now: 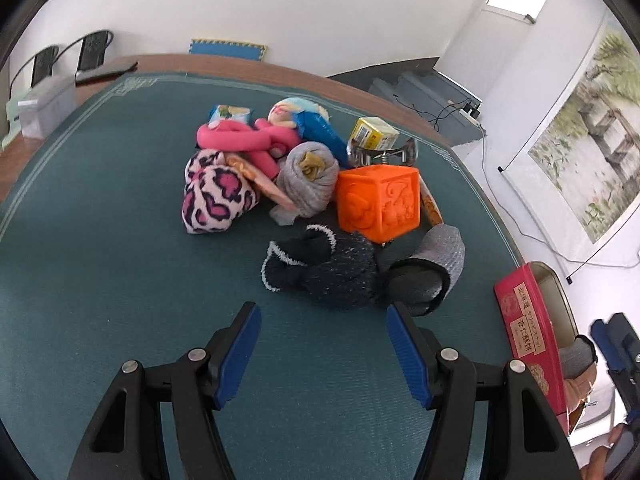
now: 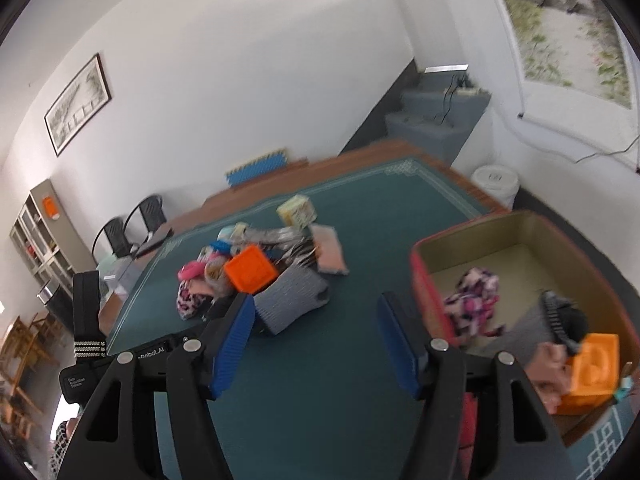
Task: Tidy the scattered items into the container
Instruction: 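Grasp the black fuzzy sock with the left gripper while right gripper grasps grey sock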
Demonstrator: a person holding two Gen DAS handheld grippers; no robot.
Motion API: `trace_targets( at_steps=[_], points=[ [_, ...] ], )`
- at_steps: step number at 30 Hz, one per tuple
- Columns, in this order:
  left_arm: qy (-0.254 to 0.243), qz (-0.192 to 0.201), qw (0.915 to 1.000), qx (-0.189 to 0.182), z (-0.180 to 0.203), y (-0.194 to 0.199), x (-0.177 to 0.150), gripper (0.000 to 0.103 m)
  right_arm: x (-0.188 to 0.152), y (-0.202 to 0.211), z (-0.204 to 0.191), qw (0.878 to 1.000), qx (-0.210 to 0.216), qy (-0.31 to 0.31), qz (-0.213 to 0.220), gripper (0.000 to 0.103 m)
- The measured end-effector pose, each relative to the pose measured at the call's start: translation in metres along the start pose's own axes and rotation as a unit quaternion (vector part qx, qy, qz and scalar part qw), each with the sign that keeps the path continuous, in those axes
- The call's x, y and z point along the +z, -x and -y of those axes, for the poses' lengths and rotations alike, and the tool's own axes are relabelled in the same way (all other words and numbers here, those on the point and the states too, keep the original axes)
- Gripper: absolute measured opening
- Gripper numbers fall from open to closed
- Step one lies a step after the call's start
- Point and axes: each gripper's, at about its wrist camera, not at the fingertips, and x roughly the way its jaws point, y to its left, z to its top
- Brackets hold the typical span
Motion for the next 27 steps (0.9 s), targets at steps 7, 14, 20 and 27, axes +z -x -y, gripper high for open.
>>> trace_targets(
  at_steps=[7,14,20,27],
  points=[
    [0.001,-0.005,1.0,0.008,0.0,-0.006,0.0,0.067,0.012,-0.052,-0.016,0.996,0.039,-0.012,-0.077,0.068],
    [0.001,0.0,0.9998,0.018,-0.003,-0.007,0.001,0.067,0.015,-0.119,-0.012,0.983,0.066,-0.083,-0.153,0.068],
    [0.006,-0.005,0.9998,0.018,-0.006,-0.011,0.003,0.067,0.006,-0.156,-0.01,0.976,0.059,-0.105,-0.179,0.068],
    [0.01,-0.006,0.9997,0.021,-0.008,-0.014,0.003,0.067,-0.006,-0.188,-0.006,0.97,0.048,-0.123,-0.202,0.081]
  ],
)
